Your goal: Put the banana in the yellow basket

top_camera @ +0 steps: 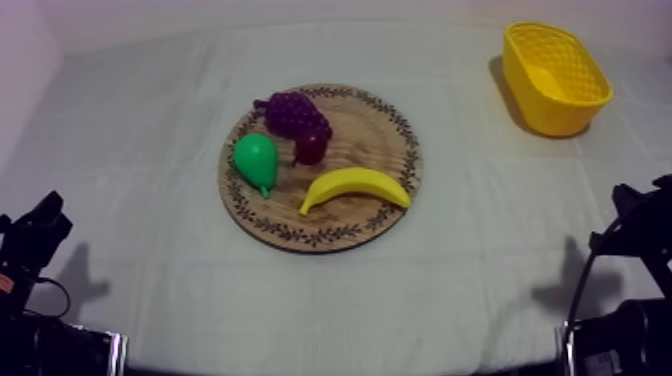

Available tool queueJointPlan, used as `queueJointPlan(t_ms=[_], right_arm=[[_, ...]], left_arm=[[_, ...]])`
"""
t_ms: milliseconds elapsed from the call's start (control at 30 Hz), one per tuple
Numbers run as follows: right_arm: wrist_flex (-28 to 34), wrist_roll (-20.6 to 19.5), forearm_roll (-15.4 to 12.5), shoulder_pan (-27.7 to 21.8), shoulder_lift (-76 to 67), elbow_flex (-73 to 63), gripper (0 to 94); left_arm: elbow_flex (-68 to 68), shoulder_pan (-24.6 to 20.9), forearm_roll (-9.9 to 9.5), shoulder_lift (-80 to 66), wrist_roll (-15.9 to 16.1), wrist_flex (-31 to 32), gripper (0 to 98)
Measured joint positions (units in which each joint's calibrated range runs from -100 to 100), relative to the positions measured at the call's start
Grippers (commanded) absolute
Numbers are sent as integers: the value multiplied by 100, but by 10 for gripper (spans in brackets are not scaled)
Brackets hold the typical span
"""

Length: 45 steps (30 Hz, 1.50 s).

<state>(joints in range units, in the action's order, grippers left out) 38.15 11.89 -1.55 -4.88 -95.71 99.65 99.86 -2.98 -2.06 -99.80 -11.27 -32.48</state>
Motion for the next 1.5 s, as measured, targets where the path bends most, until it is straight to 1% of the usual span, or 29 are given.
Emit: queueJointPlan(t_ms=[133, 233, 333, 433, 833, 1133, 1267, 1500], right_arm=[[-52, -86, 42, 117, 0, 0, 7], [-59, -359, 42, 340, 0, 0, 7], [-59, -620, 42, 387, 0, 0, 7], [-62, -709, 42, 387, 0, 0, 7], [-62, -671, 42, 443, 0, 0, 5], [-135, -504, 2, 488, 195, -37, 6], [-329, -480, 29, 502, 528, -357, 7], [133, -172, -55, 696, 1686, -1654, 15]], left_arm=[[0, 0, 0, 0, 0, 0, 1], [0, 0, 0, 0, 0, 0, 1], [0, 0, 0, 0, 0, 0, 1], [0, 0, 0, 0, 0, 0, 1], [0, 0, 0, 0, 0, 0, 1], [0, 0, 0, 0, 0, 0, 1], [0, 0, 0, 0, 0, 0, 1], [0, 0, 0, 0, 0, 0, 1]])
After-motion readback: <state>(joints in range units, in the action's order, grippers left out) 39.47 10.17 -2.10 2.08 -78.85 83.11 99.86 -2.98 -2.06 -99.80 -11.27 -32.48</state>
